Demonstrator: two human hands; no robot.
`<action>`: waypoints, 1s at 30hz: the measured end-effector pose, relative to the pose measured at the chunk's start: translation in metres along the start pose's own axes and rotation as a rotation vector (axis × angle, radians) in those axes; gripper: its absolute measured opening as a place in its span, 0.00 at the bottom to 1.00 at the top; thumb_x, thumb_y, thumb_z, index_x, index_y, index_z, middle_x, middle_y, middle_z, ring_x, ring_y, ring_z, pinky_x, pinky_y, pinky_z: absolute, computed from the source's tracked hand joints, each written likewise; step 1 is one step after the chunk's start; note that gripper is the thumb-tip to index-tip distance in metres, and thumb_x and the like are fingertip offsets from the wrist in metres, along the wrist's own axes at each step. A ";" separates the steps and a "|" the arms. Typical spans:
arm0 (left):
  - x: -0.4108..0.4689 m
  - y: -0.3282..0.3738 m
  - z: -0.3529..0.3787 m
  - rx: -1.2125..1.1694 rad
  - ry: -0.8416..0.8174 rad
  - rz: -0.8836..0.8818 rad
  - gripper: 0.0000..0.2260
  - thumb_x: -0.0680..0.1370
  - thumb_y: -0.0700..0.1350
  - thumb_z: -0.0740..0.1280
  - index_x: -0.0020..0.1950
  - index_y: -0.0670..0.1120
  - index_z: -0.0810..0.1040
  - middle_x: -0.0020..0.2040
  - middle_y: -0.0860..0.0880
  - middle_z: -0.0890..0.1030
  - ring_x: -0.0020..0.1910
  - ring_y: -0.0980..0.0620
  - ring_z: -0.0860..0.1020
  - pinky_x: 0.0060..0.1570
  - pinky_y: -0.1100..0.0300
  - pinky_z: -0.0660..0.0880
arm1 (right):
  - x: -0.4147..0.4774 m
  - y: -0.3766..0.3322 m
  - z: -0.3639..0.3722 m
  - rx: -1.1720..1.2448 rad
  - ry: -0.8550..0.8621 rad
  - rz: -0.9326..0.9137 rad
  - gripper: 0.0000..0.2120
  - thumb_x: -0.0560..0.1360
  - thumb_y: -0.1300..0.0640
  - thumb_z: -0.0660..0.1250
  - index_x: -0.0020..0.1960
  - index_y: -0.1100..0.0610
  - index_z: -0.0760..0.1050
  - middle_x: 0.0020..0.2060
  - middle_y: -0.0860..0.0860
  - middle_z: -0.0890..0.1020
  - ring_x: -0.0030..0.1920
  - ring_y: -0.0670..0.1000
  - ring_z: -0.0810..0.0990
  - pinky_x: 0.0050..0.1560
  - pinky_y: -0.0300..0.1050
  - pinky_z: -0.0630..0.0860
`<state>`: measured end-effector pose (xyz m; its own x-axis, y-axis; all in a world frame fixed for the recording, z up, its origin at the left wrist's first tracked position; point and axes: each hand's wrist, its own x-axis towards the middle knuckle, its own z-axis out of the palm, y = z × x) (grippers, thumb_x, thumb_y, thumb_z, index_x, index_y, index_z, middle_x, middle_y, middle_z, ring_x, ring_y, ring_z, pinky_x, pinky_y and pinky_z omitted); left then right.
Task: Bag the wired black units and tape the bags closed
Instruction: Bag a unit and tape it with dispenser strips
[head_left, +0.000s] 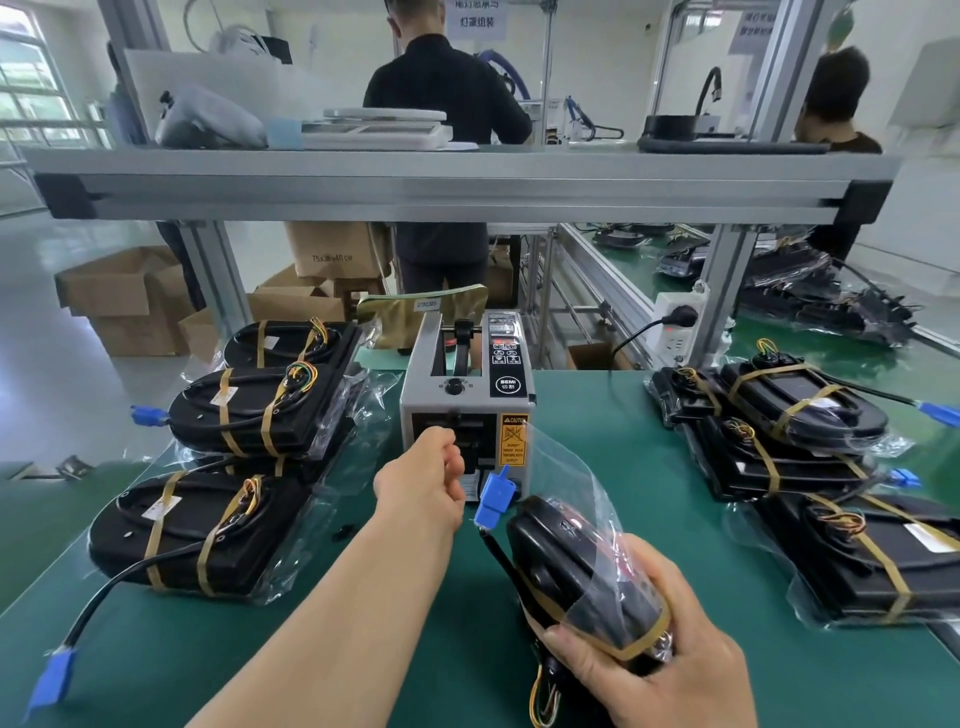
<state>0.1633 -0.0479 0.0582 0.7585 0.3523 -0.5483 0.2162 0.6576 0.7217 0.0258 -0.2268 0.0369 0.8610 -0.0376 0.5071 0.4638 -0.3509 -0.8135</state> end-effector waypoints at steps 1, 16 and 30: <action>-0.002 0.000 -0.002 0.006 -0.005 0.009 0.07 0.75 0.38 0.69 0.39 0.44 0.74 0.24 0.53 0.74 0.19 0.59 0.71 0.21 0.67 0.66 | 0.000 0.000 0.000 -0.002 0.000 -0.003 0.34 0.53 0.34 0.76 0.58 0.26 0.71 0.40 0.31 0.84 0.39 0.35 0.84 0.44 0.21 0.74; -0.151 0.014 -0.064 0.727 -0.556 0.655 0.15 0.61 0.60 0.74 0.37 0.49 0.83 0.29 0.53 0.75 0.30 0.58 0.69 0.32 0.70 0.68 | -0.007 0.008 0.000 0.009 -0.037 0.021 0.37 0.53 0.49 0.83 0.55 0.27 0.73 0.43 0.37 0.85 0.41 0.40 0.85 0.44 0.25 0.76; -0.145 0.017 -0.041 0.953 -0.579 0.648 0.08 0.71 0.50 0.74 0.35 0.48 0.83 0.25 0.58 0.75 0.23 0.63 0.69 0.27 0.74 0.65 | -0.009 0.011 0.001 0.035 -0.061 -0.016 0.39 0.54 0.56 0.85 0.56 0.28 0.74 0.45 0.39 0.86 0.42 0.42 0.86 0.44 0.29 0.79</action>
<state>0.0316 -0.0605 0.1329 0.9923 -0.0694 0.1027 -0.1203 -0.3403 0.9326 0.0232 -0.2299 0.0229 0.8640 0.0249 0.5029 0.4838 -0.3181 -0.8153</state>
